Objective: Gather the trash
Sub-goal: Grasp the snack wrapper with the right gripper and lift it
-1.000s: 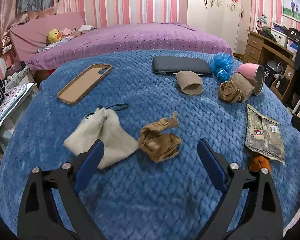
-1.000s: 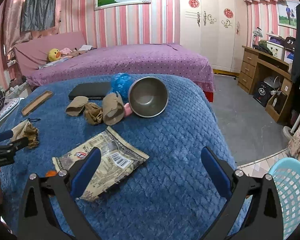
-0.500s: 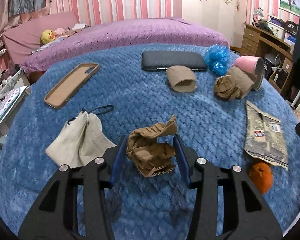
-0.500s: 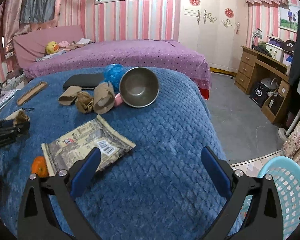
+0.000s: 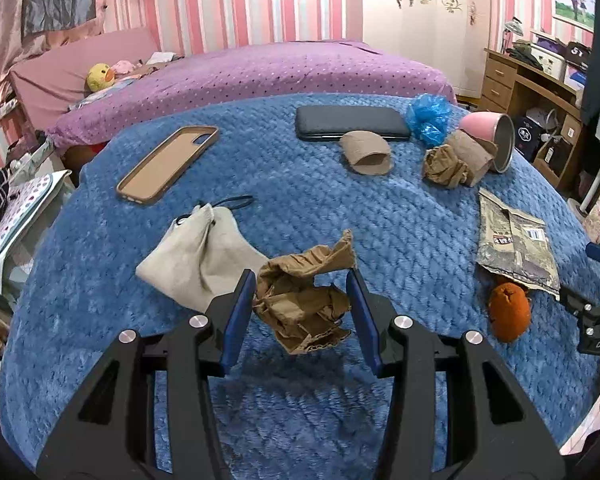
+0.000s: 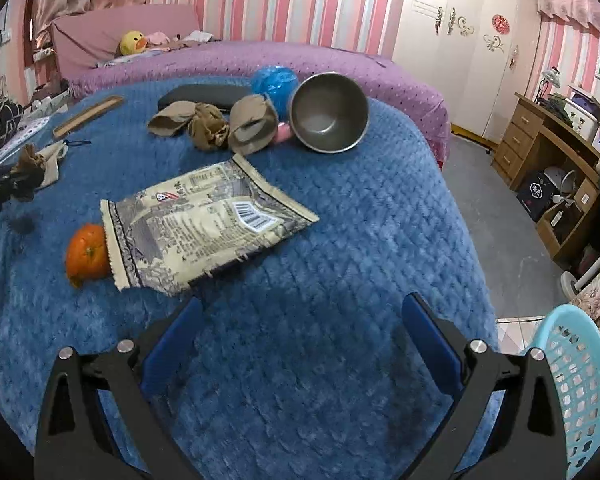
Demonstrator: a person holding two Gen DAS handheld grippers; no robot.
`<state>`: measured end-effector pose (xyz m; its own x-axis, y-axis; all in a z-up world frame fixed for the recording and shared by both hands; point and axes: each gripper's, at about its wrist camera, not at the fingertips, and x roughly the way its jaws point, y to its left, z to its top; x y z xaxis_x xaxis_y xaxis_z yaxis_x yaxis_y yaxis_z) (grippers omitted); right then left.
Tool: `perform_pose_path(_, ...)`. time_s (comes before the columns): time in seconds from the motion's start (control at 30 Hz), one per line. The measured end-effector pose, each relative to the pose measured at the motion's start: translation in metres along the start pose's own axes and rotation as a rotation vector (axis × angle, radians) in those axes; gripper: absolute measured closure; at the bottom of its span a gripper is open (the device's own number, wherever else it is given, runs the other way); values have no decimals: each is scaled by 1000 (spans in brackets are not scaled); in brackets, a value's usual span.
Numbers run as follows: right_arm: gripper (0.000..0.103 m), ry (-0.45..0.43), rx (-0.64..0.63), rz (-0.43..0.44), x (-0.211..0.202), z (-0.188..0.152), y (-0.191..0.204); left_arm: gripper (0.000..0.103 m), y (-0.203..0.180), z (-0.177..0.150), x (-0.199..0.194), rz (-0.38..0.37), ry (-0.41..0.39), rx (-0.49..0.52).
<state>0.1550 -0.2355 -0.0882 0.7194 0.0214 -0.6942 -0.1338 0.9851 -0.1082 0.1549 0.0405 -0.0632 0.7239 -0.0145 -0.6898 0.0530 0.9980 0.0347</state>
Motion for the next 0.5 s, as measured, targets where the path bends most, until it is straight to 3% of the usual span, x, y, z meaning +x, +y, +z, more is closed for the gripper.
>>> perform_pose_path(0.5,6,-80,-105,104,5,38,43,57,9,6,2,10,-2,-28)
